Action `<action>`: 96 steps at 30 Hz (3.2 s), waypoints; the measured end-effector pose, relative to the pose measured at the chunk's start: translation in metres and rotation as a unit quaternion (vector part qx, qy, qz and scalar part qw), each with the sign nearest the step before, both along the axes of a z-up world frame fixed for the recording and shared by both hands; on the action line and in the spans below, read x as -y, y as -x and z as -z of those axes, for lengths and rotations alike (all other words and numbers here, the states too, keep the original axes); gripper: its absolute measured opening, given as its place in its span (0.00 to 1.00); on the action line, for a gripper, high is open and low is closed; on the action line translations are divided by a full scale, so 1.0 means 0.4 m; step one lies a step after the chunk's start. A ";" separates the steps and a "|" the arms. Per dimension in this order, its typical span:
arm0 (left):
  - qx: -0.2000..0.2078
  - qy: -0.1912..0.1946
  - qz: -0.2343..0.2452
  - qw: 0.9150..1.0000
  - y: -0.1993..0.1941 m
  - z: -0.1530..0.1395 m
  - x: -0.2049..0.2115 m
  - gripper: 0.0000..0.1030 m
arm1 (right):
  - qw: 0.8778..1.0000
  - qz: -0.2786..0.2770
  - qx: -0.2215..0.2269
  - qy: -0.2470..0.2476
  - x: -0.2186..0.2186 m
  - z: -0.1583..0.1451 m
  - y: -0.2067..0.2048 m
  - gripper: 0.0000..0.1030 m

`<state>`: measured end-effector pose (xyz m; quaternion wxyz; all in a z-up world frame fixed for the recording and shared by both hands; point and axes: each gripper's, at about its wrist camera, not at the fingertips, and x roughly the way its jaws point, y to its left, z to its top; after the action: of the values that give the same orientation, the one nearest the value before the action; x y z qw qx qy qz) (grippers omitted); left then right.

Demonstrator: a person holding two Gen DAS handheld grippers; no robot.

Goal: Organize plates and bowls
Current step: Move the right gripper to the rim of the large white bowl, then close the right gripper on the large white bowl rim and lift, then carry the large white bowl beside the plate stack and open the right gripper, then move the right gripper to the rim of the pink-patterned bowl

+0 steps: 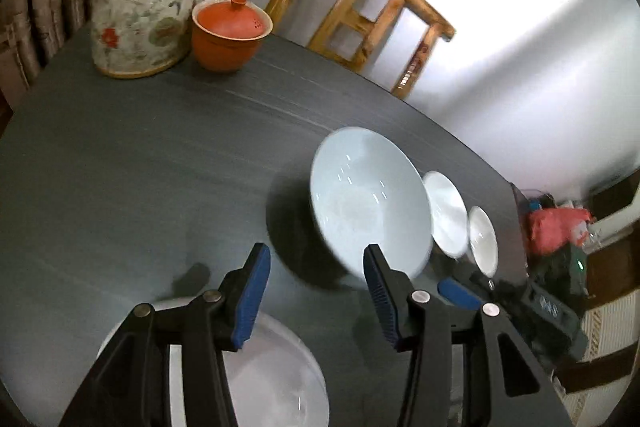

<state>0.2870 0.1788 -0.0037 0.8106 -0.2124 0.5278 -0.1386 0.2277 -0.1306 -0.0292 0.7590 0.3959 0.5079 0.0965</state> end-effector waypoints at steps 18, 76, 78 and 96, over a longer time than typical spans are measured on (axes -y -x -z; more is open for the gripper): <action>-0.063 -0.007 0.045 0.997 -0.174 0.176 0.068 0.07 | 0.999 0.020 -0.039 0.000 -0.035 0.089 -0.105 0.13; 0.045 -0.140 0.026 0.989 0.417 0.076 0.310 0.46 | 0.996 -0.007 0.013 0.083 0.260 0.003 0.364 0.34; 0.048 -0.127 0.020 0.991 0.423 0.068 0.290 0.47 | 0.997 0.004 0.018 0.076 0.281 -0.007 0.371 0.39; 0.045 0.067 0.074 0.994 0.273 -0.111 0.456 0.55 | 0.994 0.042 0.066 0.072 0.451 -0.107 0.364 0.39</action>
<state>0.1776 -0.0036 0.0406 0.8049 -0.2198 0.4950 -0.2426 0.0822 -0.3111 0.0135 0.8210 0.3536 0.4451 0.0534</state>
